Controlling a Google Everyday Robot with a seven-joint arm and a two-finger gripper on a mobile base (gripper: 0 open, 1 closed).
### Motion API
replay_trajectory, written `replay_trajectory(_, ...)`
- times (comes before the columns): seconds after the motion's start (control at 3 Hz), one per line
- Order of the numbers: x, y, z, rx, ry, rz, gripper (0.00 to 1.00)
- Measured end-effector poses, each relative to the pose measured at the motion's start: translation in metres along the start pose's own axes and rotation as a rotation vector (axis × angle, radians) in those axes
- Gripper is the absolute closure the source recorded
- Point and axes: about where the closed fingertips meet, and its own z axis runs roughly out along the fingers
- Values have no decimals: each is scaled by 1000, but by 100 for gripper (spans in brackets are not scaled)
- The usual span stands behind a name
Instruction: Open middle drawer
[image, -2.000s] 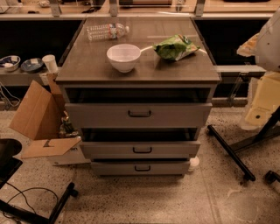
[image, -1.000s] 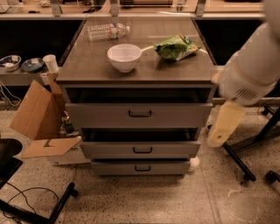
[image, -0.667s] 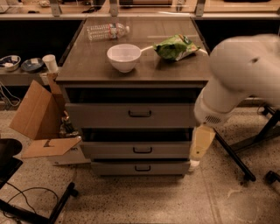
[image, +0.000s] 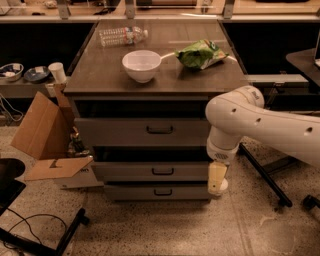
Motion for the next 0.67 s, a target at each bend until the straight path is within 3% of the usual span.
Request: replay_trajectory(0.67,-2,3,39,-48,20,-22,0)
